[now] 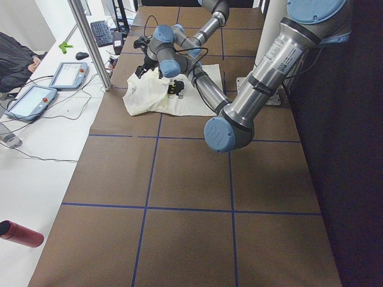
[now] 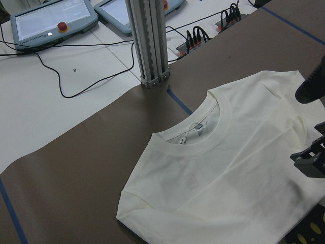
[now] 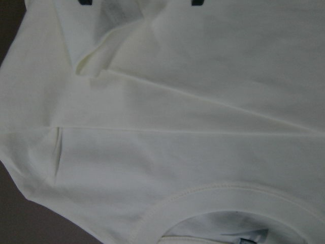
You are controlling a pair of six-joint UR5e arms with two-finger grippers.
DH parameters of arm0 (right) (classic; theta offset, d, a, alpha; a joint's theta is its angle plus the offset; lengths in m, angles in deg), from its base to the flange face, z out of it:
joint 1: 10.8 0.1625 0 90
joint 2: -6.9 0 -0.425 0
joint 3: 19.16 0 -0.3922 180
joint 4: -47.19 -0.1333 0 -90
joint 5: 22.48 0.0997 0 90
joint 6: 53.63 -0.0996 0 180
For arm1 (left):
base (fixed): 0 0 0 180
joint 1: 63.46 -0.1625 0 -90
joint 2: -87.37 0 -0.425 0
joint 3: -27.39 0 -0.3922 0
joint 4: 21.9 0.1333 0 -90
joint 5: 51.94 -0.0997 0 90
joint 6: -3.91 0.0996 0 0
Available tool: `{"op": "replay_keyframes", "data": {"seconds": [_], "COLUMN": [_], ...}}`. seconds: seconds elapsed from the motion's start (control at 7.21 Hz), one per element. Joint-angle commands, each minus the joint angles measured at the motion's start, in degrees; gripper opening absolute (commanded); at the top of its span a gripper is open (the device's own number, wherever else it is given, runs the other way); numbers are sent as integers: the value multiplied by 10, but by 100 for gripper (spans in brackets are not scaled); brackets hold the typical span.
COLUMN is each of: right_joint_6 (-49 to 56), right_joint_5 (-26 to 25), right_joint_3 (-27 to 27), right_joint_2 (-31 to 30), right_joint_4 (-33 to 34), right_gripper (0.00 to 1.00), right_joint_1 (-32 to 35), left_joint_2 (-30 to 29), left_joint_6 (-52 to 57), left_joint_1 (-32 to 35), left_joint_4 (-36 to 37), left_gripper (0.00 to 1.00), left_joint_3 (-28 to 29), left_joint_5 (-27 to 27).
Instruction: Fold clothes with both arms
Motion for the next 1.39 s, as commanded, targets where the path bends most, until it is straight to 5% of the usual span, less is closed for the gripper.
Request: {"op": "replay_keyframes", "data": {"seconds": [0.0,0.42,0.69,0.97,1.25], "right_joint_6": [29,60,81,84,125], "right_joint_5": [-21,-23,-25,-29,-28], "right_joint_3": [-1,-2,-2,4,46], "right_joint_2": [-5,-5,-6,-6,-44], "right_joint_4": [10,11,18,19,19], "right_gripper": [67,37,36,0,0], "right_joint_1": [-8,-3,2,8,23], "left_joint_2": [0,0,1,10,13], "left_joint_6": [0,0,0,0,-1], "left_joint_1": [-1,-1,-2,-3,-3], "left_joint_4": [-1,-1,-1,-2,-13], "left_gripper": [100,100,100,100,100], "left_joint_3": [0,1,1,1,4], "left_joint_5": [-1,-1,-2,-2,-2]}}
